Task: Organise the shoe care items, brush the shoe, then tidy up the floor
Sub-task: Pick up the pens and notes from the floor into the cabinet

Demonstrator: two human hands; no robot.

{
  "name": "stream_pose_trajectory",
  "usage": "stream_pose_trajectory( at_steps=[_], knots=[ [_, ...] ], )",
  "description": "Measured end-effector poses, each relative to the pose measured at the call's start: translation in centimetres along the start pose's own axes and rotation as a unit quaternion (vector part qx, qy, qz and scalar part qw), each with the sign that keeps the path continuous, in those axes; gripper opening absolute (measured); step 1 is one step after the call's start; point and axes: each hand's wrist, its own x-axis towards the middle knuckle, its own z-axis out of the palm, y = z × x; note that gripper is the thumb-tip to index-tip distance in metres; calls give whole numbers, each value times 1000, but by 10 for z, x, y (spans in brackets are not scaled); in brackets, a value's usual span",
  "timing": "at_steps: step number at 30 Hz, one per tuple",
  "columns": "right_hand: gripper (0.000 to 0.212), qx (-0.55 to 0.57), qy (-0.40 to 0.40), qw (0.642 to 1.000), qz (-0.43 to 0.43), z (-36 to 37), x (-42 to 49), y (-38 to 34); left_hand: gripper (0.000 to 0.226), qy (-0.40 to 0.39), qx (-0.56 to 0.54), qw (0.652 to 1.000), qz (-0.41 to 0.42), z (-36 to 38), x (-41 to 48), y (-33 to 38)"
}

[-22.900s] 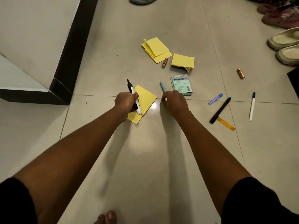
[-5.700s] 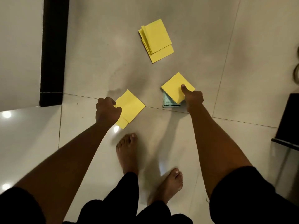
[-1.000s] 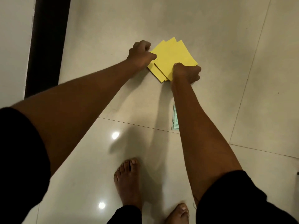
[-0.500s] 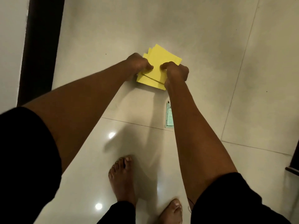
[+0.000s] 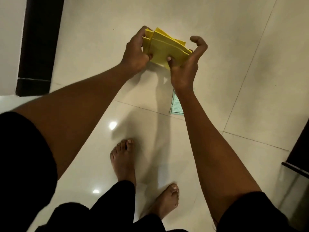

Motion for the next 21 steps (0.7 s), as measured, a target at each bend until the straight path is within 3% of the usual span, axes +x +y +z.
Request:
stream_pose_trajectory(
  at_steps=[4, 8, 11, 13, 17, 21],
  knots=[
    [48, -62, -85, 994, -27, 3, -7, 23, 56, -31, 39, 999, 5, -5, -9, -11],
    [54, -54, -80, 995, -3, 4, -3, 28, 73, -50, 35, 996, -69, -3, -32, -15],
    [59, -69, -94, 993, -7, 2, 2, 28, 56, -103, 148, 979, -100, 15, -61, -23],
    [58, -80, -99, 992, -13, -1, 2, 30, 46, -15, 129, 990, -50, 8, -38, -24],
    [36, -87, -72, 992, -61, -4, 3, 26, 47, 47, 148, 988, -1, 1, -14, -16],
    [38, -97, -54, 988, -105, -2, -2, 26, 55, 40, 163, 986, 22, 9, -17, -26]
  ],
)
